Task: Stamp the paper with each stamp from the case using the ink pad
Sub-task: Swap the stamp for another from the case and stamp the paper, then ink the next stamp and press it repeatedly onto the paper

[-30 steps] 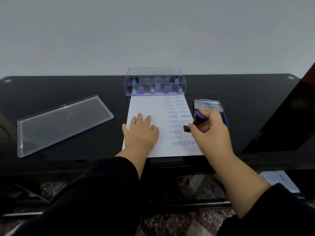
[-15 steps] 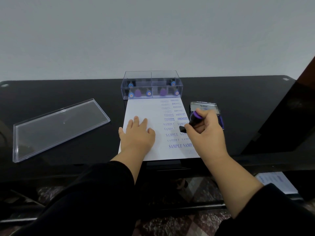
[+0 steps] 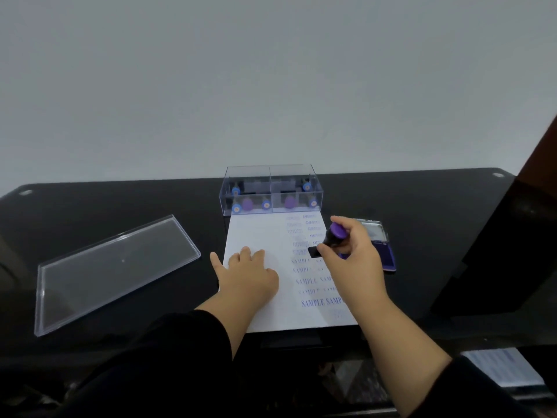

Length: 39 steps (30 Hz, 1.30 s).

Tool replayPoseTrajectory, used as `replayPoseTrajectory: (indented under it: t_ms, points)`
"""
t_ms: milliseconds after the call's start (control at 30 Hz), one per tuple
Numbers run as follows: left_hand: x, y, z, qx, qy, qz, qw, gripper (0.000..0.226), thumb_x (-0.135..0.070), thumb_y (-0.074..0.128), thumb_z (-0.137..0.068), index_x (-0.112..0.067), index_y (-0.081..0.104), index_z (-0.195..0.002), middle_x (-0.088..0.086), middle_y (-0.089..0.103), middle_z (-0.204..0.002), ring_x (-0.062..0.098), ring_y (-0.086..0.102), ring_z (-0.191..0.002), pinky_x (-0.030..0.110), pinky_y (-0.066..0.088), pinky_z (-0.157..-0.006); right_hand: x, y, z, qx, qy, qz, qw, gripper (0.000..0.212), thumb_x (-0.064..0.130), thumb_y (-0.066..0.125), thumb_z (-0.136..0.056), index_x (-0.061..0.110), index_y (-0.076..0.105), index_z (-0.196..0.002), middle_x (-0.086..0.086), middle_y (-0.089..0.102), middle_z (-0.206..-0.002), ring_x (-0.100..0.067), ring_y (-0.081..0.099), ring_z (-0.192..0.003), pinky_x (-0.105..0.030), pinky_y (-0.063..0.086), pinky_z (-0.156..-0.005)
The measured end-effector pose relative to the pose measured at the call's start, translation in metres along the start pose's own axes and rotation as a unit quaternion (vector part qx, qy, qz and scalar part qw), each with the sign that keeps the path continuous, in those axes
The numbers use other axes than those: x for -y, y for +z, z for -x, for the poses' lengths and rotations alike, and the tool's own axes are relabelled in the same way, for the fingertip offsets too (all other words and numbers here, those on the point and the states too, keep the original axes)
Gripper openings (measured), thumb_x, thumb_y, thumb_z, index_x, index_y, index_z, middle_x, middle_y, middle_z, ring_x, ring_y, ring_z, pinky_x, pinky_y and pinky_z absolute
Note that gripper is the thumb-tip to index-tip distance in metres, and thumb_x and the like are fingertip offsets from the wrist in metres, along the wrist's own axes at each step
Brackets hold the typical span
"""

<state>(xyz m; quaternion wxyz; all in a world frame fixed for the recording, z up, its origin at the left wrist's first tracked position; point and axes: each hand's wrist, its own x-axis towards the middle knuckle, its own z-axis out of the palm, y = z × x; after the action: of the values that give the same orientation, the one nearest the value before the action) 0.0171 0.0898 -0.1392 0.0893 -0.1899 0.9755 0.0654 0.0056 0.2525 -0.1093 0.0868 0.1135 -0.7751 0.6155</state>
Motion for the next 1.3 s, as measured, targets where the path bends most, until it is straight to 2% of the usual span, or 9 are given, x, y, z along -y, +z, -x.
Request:
replayPoseTrajectory:
  t_ms: [100, 233, 400, 633, 767, 833, 967, 1100, 1300]
  points:
    - [-0.001, -0.016, -0.009, -0.017, -0.011, 0.013, 1.0, 0.055, -0.036, 0.024, -0.097, -0.025, 0.015, -0.15, 0.004, 0.016, -0.156, 0.024, 0.01, -0.144, 0.058, -0.016, -0.109, 0.006, 0.01, -0.016, -0.018, -0.004, -0.029, 0.999, 0.045, 0.004, 0.067, -0.083, 0.039, 0.048, -0.105, 0.017, 0.057, -0.095, 0.0, 0.057, -0.084, -0.008, 0.045, -0.067]
    - [-0.001, -0.034, -0.037, -0.061, 0.009, 0.004, 0.998, 0.059, -0.041, 0.024, -0.099, -0.026, 0.002, -0.152, 0.009, -0.005, -0.159, 0.027, -0.007, -0.146, 0.055, -0.011, -0.112, 0.02, 0.022, -0.053, -0.03, -0.026, -0.039, 0.998, 0.043, 0.003, 0.067, -0.082, 0.036, 0.048, -0.103, 0.013, 0.055, -0.096, -0.006, 0.057, -0.087, -0.012, 0.045, -0.068]
    - [-0.001, -0.063, -0.086, -0.101, 0.041, 0.041, 0.993, 0.058, -0.036, 0.024, -0.101, -0.025, 0.0, -0.152, 0.008, -0.01, -0.159, 0.026, -0.01, -0.146, 0.051, -0.006, -0.115, 0.038, 0.034, -0.12, -0.033, -0.031, 0.002, 0.999, 0.037, 0.005, 0.067, -0.082, 0.026, 0.045, -0.104, 0.01, 0.05, -0.093, -0.005, 0.054, -0.079, -0.012, 0.045, -0.062]
    - [0.005, -0.087, -0.159, -0.116, 0.085, 0.041, 0.989, 0.054, -0.036, 0.023, -0.101, -0.023, 0.009, -0.152, 0.004, -0.006, -0.16, 0.022, -0.008, -0.146, 0.048, -0.004, -0.116, 0.031, 0.059, -0.205, 0.025, -0.004, 0.103, 0.994, 0.026, 0.001, 0.058, -0.083, 0.022, 0.05, -0.096, 0.006, 0.051, -0.084, -0.013, 0.053, -0.067, -0.011, 0.04, -0.041]
    - [0.015, -0.091, -0.189, -0.098, 0.107, 0.022, 0.989, 0.053, -0.038, 0.019, -0.102, -0.023, 0.01, -0.152, 0.003, -0.004, -0.16, 0.022, -0.007, -0.147, 0.047, -0.002, -0.117, 0.018, 0.074, -0.242, 0.07, 0.054, 0.132, 0.987, 0.025, -0.002, 0.056, -0.08, 0.023, 0.058, -0.084, -0.001, 0.056, -0.084, -0.018, 0.056, -0.068, -0.031, 0.053, -0.067]
    - [0.022, -0.089, -0.201, -0.079, 0.107, 0.009, 0.991, 0.054, -0.038, 0.016, -0.102, -0.022, 0.008, -0.152, 0.003, -0.005, -0.16, 0.022, -0.006, -0.147, 0.046, -0.002, -0.118, 0.01, 0.081, -0.257, 0.096, 0.069, 0.154, 0.981, 0.023, 0.0, 0.055, -0.081, 0.022, 0.059, -0.082, -0.003, 0.059, -0.084, -0.018, 0.058, -0.071, -0.031, 0.054, -0.077]
    - [0.028, -0.076, -0.213, -0.055, 0.112, -0.007, 0.992, 0.054, -0.04, 0.012, -0.102, -0.026, 0.001, -0.152, 0.001, -0.007, -0.16, 0.02, -0.007, -0.147, 0.043, -0.005, -0.117, -0.006, 0.094, -0.276, 0.164, 0.091, 0.189, 0.964, 0.019, 0.004, 0.053, -0.087, 0.013, 0.06, -0.103, -0.008, 0.06, -0.099, -0.024, 0.065, -0.095, -0.034, 0.054, -0.089]
    - [0.03, -0.068, -0.216, -0.088, 0.114, 0.005, 0.99, 0.053, -0.038, 0.014, -0.102, -0.027, 0.002, -0.152, 0.0, -0.004, -0.16, 0.018, -0.004, -0.147, 0.04, -0.005, -0.117, -0.016, 0.1, -0.288, 0.198, 0.047, 0.291, 0.935, 0.033, 0.014, 0.059, -0.09, 0.012, 0.056, -0.123, -0.009, 0.058, -0.116, -0.024, 0.06, -0.103, -0.031, 0.05, -0.092]
    - [0.03, -0.063, -0.216, -0.112, 0.114, 0.006, 0.987, 0.052, -0.036, 0.015, -0.102, -0.028, 0.004, -0.152, 0.001, -0.002, -0.16, 0.018, -0.001, -0.147, 0.039, -0.005, -0.117, -0.024, 0.105, -0.299, 0.216, 0.005, 0.38, 0.899, 0.036, 0.022, 0.063, -0.089, 0.012, 0.057, -0.124, -0.006, 0.056, -0.123, -0.019, 0.051, -0.105, -0.023, 0.037, -0.083]
